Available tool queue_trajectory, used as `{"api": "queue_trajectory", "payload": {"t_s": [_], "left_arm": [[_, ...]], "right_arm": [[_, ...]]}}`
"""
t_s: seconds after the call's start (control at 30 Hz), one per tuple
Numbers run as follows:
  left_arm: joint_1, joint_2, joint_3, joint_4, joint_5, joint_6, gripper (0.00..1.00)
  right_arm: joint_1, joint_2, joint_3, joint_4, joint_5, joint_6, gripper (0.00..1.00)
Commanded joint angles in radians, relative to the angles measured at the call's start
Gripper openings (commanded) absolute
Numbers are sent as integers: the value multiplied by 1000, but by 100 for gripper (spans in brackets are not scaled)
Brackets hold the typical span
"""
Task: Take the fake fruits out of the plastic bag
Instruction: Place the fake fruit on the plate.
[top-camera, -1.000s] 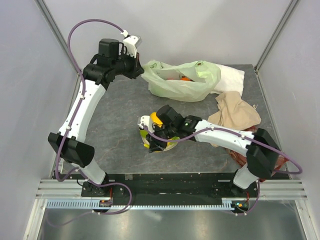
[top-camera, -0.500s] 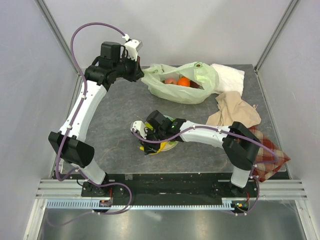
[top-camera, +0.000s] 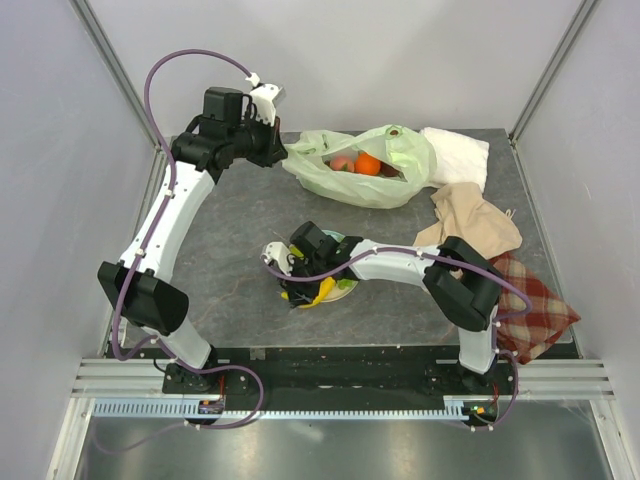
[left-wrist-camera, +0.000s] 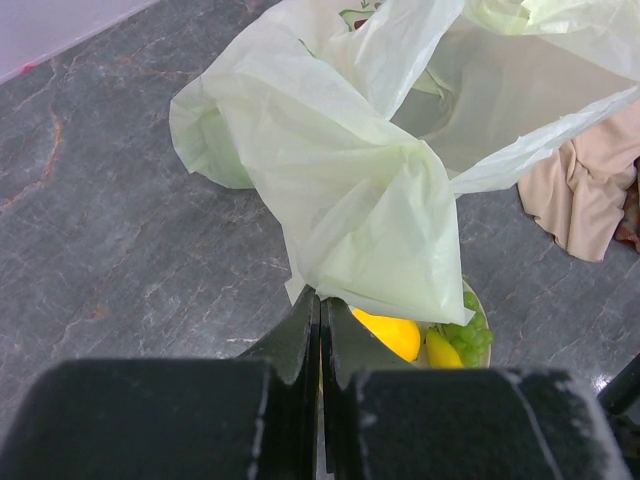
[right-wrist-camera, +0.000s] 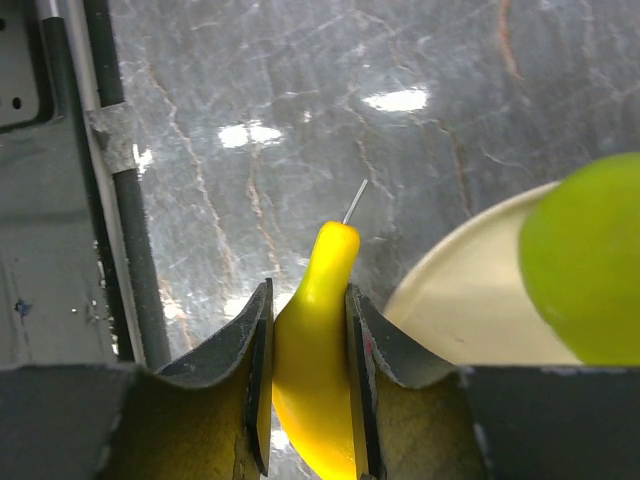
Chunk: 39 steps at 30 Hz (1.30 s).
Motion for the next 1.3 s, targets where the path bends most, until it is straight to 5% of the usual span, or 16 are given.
{"api": "queue_trajectory", "payload": {"t_s": [0.0,0.53,1.03,1.27], "left_arm": [[4,-35,2,27,-3,5,2],[5,-27,-12,25,23,-1,1],[4,-41,-37,28,43,-9,2],[4,-36,-36,27,47,-8,2]], "right_arm": [[-10,12,41,36,0,-6,0],[-38,47,24,52,61,46,5],[-53,27,7,26,59,25,46],[-53,27,10,21,69,23,53]]}}
